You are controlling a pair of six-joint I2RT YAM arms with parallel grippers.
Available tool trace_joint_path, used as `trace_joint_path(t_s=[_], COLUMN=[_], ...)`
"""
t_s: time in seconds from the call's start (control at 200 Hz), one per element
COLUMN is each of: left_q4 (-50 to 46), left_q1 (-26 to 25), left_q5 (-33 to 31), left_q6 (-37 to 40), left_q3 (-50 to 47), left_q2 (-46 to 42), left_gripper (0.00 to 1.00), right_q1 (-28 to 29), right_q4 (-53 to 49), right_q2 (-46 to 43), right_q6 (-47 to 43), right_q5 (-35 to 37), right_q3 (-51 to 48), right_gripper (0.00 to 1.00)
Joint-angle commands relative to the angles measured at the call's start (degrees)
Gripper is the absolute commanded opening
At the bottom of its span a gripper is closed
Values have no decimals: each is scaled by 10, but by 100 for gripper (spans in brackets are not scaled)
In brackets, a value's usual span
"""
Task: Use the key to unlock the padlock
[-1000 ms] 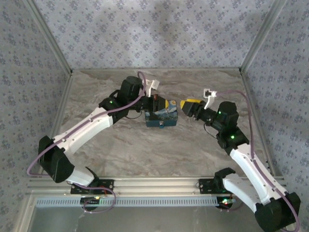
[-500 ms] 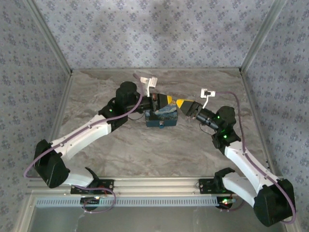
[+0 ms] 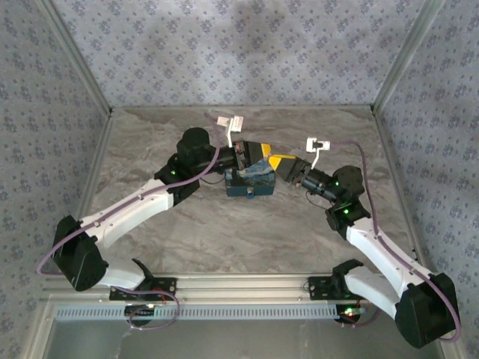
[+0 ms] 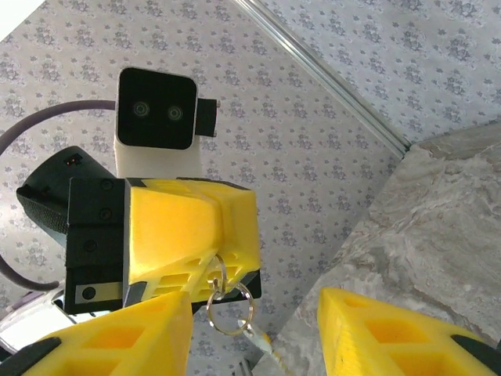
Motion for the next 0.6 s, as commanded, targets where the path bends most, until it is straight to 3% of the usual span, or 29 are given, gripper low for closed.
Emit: trace_joint_path(t_s=[0.0, 0.16, 0.485, 0.595], left_q4=[33, 41, 57, 64], left_q1=[-3, -5, -5, -5], left_q5=[17, 22, 23, 22], left_q6=[-10, -15, -26, -29], left_q3=[-6, -9, -13, -15], left_q2=[-17, -14, -11, -11], left_gripper=[0, 0, 0, 0], right_q1=[7, 7, 17, 23], right_q4=[23, 16, 23, 20], right_q2=[-1, -8, -1, 3], right_q6=[-5, -10, -9, -14], right_q5=[-1, 17, 11, 8], right_q3=[25, 28, 33, 37], right_gripper=[48, 52, 34, 32])
